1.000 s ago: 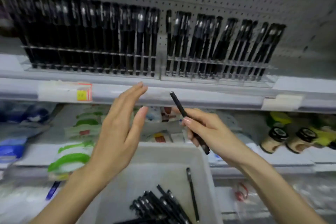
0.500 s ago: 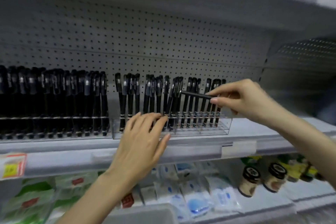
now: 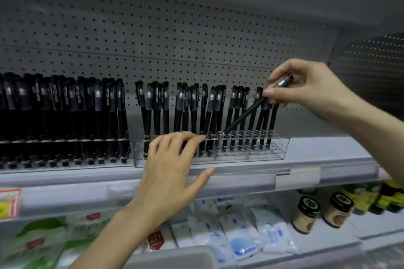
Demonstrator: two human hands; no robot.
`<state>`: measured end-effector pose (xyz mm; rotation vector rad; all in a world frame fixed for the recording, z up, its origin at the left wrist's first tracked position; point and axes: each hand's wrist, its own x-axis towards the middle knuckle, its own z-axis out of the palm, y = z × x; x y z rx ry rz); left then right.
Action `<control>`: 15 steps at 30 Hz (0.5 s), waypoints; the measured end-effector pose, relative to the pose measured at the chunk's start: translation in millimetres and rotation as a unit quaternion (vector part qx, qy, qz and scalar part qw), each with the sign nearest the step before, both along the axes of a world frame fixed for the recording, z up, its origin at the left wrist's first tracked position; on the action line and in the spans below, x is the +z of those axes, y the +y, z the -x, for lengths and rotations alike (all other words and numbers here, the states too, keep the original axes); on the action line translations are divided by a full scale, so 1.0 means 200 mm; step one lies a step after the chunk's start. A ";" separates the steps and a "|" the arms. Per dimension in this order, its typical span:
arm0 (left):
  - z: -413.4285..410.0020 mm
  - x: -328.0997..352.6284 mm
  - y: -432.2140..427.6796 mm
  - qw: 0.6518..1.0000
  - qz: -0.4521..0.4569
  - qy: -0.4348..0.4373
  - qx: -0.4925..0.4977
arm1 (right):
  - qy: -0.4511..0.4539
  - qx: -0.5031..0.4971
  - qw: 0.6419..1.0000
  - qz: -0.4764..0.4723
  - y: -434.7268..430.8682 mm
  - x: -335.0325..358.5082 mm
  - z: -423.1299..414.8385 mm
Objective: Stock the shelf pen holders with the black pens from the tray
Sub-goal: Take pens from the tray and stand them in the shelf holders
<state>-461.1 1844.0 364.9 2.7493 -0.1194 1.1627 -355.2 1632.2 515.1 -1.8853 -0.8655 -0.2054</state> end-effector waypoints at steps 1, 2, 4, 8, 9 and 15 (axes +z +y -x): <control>0.00 0.00 0.00 1.000 0.002 -0.003 -0.001 | 0.004 -0.003 1.000 -0.019 0.01 -0.01 -0.01; 0.00 0.00 0.00 1.000 0.002 -0.004 -0.001 | 0.009 -0.001 0.999 -0.032 0.02 -0.02 -0.02; 0.00 0.00 0.00 1.000 0.001 -0.002 -0.002 | 0.021 0.007 0.998 -0.050 0.04 -0.02 -0.03; -0.01 -0.01 0.00 1.000 0.001 0.001 -0.002 | -0.004 -0.008 0.995 -0.099 0.07 -0.03 -0.05; -0.01 -0.01 0.00 1.000 0.003 0.001 -0.003 | -0.030 -0.022 0.994 -0.104 0.08 -0.03 -0.05; -0.01 -0.01 0.00 1.000 0.012 0.003 -0.011 | -0.122 -0.054 0.986 -0.099 0.17 -0.13 -0.04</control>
